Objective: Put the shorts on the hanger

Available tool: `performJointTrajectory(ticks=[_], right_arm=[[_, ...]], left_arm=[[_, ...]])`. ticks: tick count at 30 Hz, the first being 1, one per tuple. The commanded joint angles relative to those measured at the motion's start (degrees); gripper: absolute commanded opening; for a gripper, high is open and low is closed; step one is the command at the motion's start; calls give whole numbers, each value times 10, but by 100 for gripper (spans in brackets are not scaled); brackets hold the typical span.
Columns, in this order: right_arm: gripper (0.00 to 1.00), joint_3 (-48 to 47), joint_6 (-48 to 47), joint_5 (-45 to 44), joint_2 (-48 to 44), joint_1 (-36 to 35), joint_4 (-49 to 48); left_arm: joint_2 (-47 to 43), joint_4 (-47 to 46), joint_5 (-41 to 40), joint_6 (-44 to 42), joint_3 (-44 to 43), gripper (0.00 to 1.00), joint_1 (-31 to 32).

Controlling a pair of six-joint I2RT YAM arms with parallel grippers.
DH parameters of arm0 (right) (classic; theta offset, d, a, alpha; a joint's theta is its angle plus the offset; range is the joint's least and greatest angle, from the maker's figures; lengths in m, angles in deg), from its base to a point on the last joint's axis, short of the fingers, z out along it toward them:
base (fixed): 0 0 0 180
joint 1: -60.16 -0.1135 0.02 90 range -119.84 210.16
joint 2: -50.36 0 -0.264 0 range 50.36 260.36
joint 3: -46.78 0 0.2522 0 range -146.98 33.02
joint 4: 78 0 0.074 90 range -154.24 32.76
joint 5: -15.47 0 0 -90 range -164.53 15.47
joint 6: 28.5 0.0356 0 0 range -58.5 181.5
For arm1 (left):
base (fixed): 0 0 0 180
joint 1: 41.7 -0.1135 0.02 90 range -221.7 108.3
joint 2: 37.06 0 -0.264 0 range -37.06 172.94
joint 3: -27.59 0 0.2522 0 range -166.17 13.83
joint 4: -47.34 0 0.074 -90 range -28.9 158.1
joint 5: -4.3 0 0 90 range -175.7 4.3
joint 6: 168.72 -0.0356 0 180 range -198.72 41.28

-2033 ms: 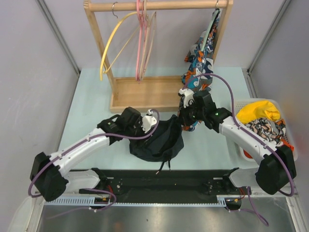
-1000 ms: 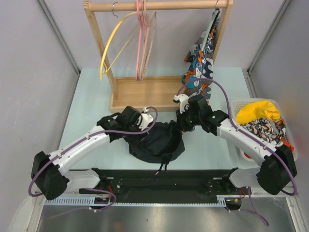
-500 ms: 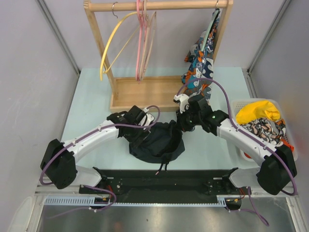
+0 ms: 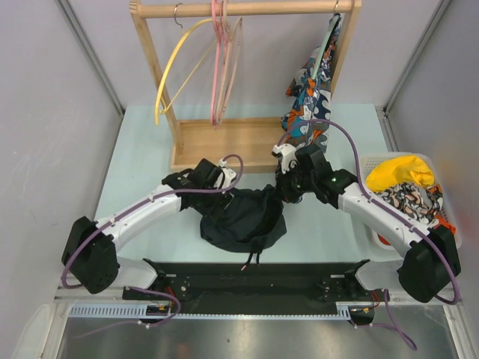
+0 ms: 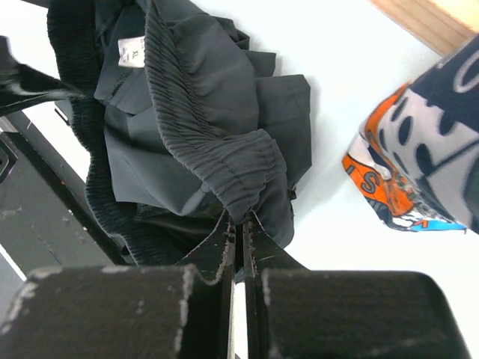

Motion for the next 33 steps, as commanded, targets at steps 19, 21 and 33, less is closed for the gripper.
performJointTrajectory(ticks=[19,21,33], right_arm=[[0,-51,-136,-95,-144,27,116],[0,-78,-147,-128,-157,27,112],[0,-169,-232,-276,-170,-69,145]], left_arm=[[-190,149,-108,-163,-178,0,-15],[-210,157,-123,-167,-225,0,-15],[-227,190,-76,-205,-341,0,-15]])
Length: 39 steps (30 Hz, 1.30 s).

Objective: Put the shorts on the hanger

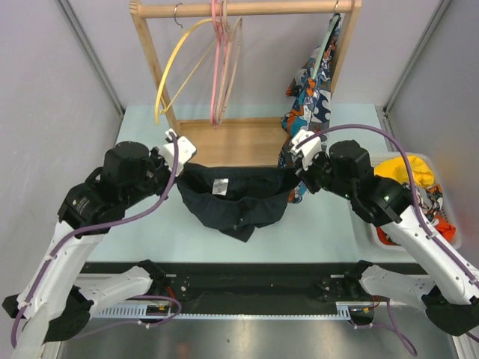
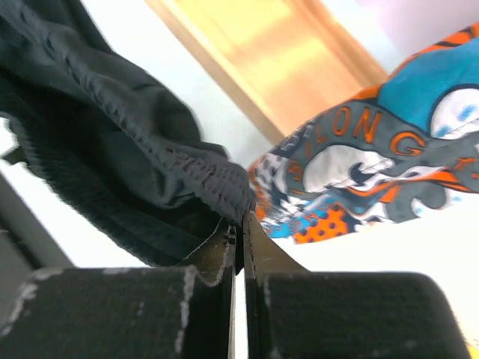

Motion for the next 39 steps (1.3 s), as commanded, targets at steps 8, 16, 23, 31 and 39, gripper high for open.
performJointTrajectory(ticks=[8,16,23,31,39], right_arm=[[0,-153,-112,-210,-40,-28,-54],[0,-426,-31,-84,33,-30,77],[0,-381,-10,-92,34,-22,91],[0,-168,38,-168,12,-23,26],[0,4,38,-64,39,20,-2]], left_arm=[[-20,-58,-63,-54,-166,0,-3],[13,-8,48,-39,-370,0,-4],[-15,-35,-11,-55,-277,0,-4],[-39,-73,-87,-103,-62,6,-4],[-80,-110,-11,-154,183,19,-4]])
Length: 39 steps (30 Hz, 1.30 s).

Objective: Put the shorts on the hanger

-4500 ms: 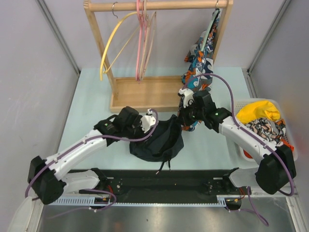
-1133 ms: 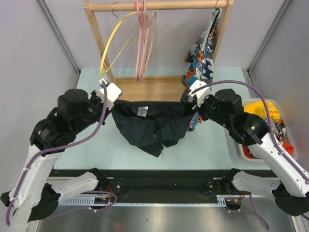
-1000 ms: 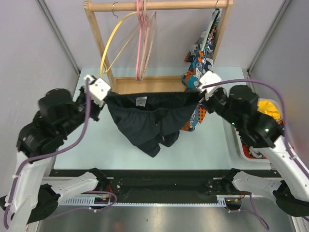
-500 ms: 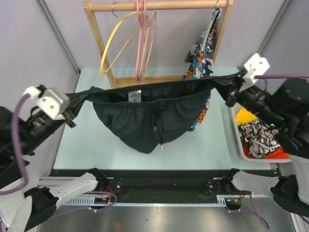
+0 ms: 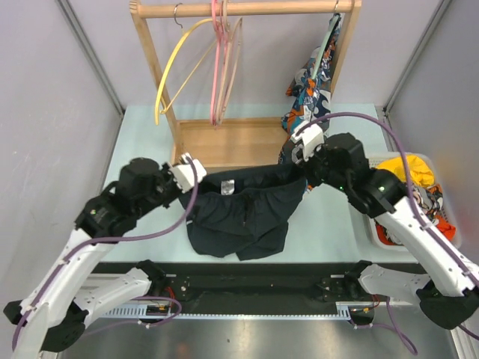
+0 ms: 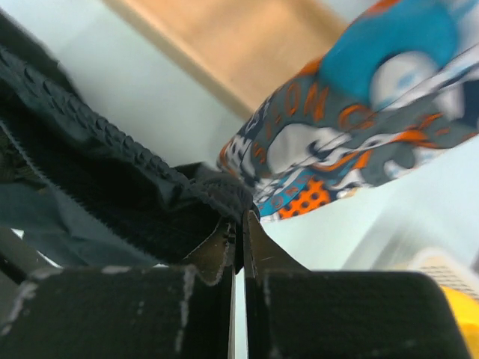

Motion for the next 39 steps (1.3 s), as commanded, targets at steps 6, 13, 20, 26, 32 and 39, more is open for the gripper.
performJointTrajectory(ticks=[6,13,20,26,32,39], right_arm=[[0,168,-14,94,61,29,-94],[0,238,-13,108,133,28,-174],[21,241,-9,124,133,18,-187],[64,201,-21,111,19,-2,-124],[71,130,-7,111,-61,-18,-121],[72,12,106,115,9,-11,-251]], left_arm=[[13,-74,25,-39,213,20,-11],[83,-144,71,-29,292,15,-69],[89,-124,140,-9,279,50,-71],[29,-51,192,27,183,76,-71],[-10,-9,235,74,54,85,-71],[-22,-50,247,157,-41,86,-112]])
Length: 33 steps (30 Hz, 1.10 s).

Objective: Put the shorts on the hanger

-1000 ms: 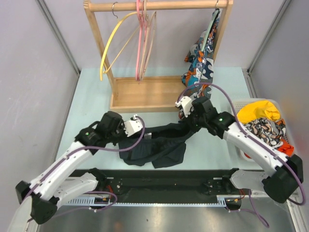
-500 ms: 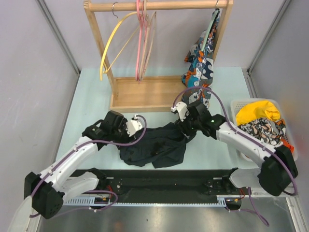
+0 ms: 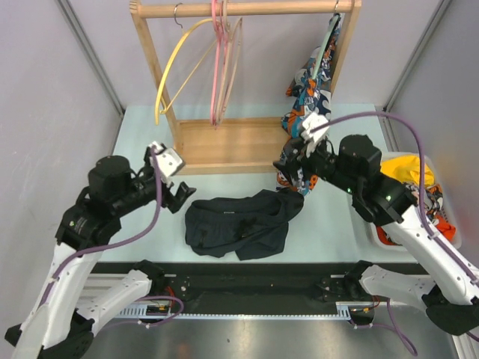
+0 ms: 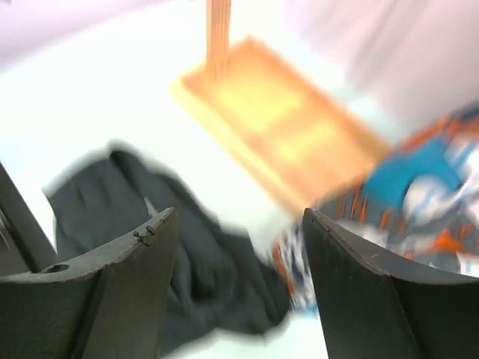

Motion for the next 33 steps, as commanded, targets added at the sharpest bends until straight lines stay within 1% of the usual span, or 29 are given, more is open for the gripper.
performJointTrajectory(ticks=[1,2,3,5,6,7,8,9,10,14,18,19,20,33], right_arm=[[72,-96,110,10,76,9,-109],[72,-111,130,21,90,10,-137],[72,-127,183,29,120,13,-152],[75,-172,235,58,148,25,-187],[75,-190,262,72,167,31,-194],[75,-228,331,87,201,49,-207],[75,-245,360,114,219,54,-214],[75,-259,387,120,234,60,-223],[75,-275,436,125,262,65,-231],[74,-337,502,142,313,77,-267],[73,-357,546,151,346,79,-275],[72,-359,555,155,350,79,-302],[71,-361,563,157,362,79,-308],[66,-407,584,125,422,68,-297]], left_arm=[[5,-20,32,68,-60,86,-50],[6,-23,35,76,-78,86,-57],[6,-25,37,81,-85,86,-64],[5,-30,51,91,-97,86,-84],[2,-32,57,94,-97,86,-88],[-2,-34,62,98,-96,86,-98],[-4,-36,65,101,-88,86,-100],[-6,-37,66,102,-82,86,-101],[-13,-38,66,102,-78,86,-104],[-26,-41,66,107,-63,86,-107],[-30,-43,68,108,-62,86,-109],[-31,-43,69,108,-63,86,-109],[-30,-43,69,108,-61,86,-109],[-42,-67,65,101,-27,87,-109]])
